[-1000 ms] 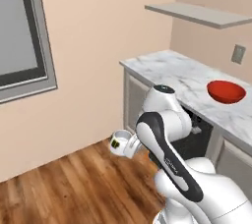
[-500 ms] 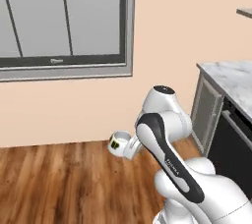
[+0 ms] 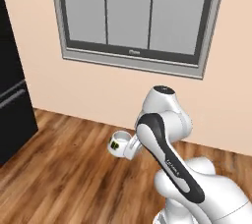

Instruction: Clear the mugs and bowl far away from the sink.

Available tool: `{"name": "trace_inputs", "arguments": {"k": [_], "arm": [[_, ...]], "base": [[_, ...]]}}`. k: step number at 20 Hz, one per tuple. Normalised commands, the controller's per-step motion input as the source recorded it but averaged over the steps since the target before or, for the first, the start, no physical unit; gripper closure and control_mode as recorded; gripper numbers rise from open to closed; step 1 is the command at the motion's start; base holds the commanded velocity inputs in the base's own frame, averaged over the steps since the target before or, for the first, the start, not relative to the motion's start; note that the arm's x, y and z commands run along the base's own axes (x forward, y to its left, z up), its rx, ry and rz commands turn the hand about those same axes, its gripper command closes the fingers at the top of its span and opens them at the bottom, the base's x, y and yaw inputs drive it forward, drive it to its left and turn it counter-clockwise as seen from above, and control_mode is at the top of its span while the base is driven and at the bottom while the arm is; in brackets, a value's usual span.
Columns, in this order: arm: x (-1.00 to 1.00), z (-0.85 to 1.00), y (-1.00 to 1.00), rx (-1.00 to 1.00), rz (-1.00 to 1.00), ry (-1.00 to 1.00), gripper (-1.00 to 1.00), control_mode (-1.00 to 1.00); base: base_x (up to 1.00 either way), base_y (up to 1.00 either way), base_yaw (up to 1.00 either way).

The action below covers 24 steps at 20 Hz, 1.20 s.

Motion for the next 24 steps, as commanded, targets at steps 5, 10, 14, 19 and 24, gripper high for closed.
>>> {"name": "trace_inputs", "arguments": {"k": [5,10,14,19,24], "arm": [[0.0,0.0,0.0,0.0,0.0,0.0,1.0,1.0],[0.0,0.0,0.0,0.0,0.0,0.0,1.0,1.0],[0.0,0.0,0.0,0.0,0.0,0.0,1.0,1.0],[0.0,0.0,0.0,0.0,0.0,0.0,1.0,1.0],[0.0,0.0,0.0,0.0,0.0,0.0,1.0,1.0]], "base": [[0.0,0.16,0.65],[0.09,0.21,0.63],[0.2,0.19,0.57],[0.5,0.25,0.56],[0.64,0.27,0.51]]}}
